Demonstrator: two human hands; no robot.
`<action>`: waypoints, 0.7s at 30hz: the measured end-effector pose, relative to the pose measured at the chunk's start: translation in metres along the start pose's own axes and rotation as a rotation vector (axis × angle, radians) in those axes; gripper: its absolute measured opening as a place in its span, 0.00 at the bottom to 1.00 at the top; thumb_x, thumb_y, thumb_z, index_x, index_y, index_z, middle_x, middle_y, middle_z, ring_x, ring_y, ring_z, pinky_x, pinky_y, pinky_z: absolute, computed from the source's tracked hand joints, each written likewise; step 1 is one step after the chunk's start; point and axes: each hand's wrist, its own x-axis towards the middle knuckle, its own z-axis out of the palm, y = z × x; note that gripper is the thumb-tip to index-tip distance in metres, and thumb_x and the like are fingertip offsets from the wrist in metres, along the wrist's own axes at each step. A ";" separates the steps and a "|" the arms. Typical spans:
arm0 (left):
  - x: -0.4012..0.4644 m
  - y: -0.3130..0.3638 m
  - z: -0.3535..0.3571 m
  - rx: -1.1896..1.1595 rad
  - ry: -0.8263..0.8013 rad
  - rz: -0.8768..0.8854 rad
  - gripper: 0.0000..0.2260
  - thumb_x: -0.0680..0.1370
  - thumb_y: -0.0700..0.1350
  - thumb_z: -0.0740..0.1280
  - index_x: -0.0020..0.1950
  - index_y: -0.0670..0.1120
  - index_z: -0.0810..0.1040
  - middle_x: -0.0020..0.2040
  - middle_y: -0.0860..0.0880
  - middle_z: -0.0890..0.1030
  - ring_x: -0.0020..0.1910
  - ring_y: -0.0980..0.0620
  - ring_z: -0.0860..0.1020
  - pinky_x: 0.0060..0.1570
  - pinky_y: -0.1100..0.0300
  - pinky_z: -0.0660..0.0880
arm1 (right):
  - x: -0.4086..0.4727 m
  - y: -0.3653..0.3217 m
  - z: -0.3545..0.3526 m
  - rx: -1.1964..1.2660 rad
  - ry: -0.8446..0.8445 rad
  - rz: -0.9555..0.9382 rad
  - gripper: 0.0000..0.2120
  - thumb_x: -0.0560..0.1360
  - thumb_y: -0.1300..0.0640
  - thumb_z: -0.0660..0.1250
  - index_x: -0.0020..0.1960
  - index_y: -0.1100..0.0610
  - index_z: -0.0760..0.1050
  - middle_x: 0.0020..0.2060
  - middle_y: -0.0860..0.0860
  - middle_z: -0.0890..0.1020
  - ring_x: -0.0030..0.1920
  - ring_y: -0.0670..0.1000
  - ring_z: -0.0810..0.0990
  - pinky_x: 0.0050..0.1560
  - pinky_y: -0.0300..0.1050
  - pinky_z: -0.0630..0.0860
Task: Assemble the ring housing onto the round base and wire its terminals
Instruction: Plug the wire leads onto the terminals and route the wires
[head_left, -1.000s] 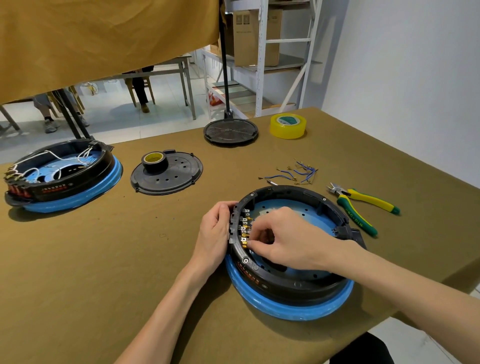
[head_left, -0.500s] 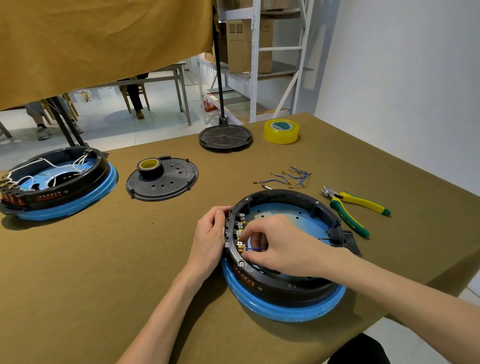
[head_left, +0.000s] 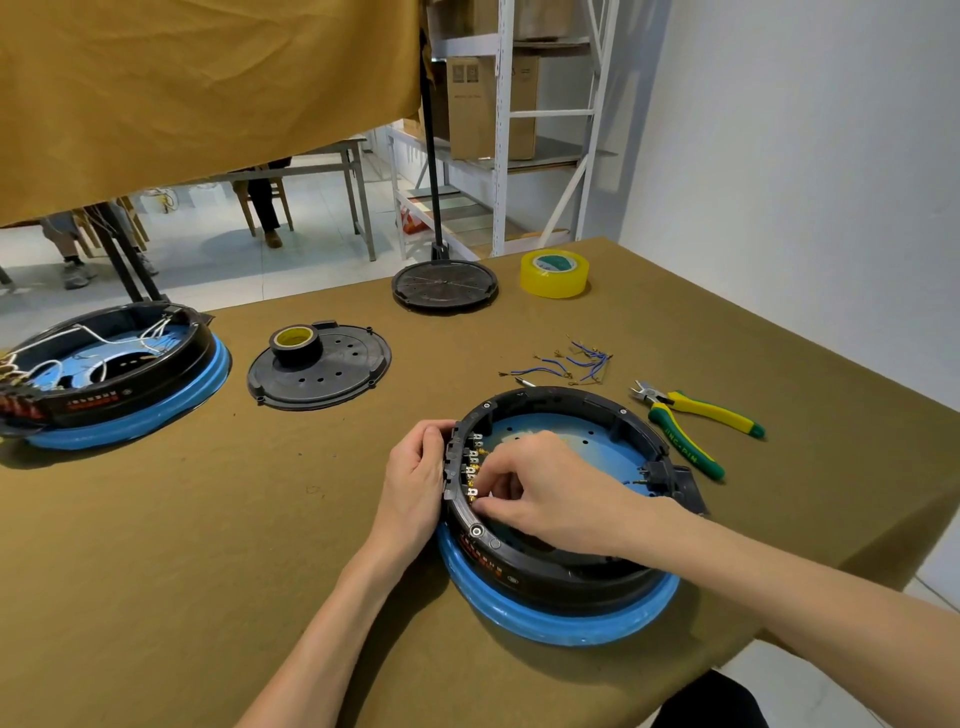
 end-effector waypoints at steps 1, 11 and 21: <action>0.000 0.000 0.000 -0.001 -0.002 0.001 0.16 0.88 0.44 0.54 0.55 0.50 0.82 0.47 0.52 0.85 0.47 0.60 0.82 0.44 0.70 0.75 | -0.001 -0.001 -0.002 -0.018 -0.006 0.009 0.09 0.77 0.51 0.73 0.51 0.56 0.85 0.39 0.48 0.83 0.39 0.46 0.81 0.41 0.41 0.79; 0.003 -0.002 -0.001 -0.009 0.019 -0.030 0.14 0.87 0.43 0.58 0.54 0.51 0.83 0.47 0.57 0.86 0.48 0.59 0.83 0.44 0.70 0.76 | 0.078 0.096 -0.068 0.008 0.330 0.444 0.08 0.79 0.59 0.68 0.53 0.57 0.85 0.51 0.52 0.85 0.52 0.50 0.82 0.57 0.48 0.78; 0.006 -0.001 -0.001 -0.003 0.023 -0.016 0.14 0.86 0.40 0.59 0.51 0.52 0.83 0.44 0.60 0.85 0.44 0.63 0.82 0.40 0.72 0.74 | 0.130 0.144 -0.057 -0.490 0.016 0.426 0.07 0.79 0.60 0.69 0.54 0.56 0.84 0.57 0.57 0.83 0.55 0.60 0.81 0.54 0.53 0.80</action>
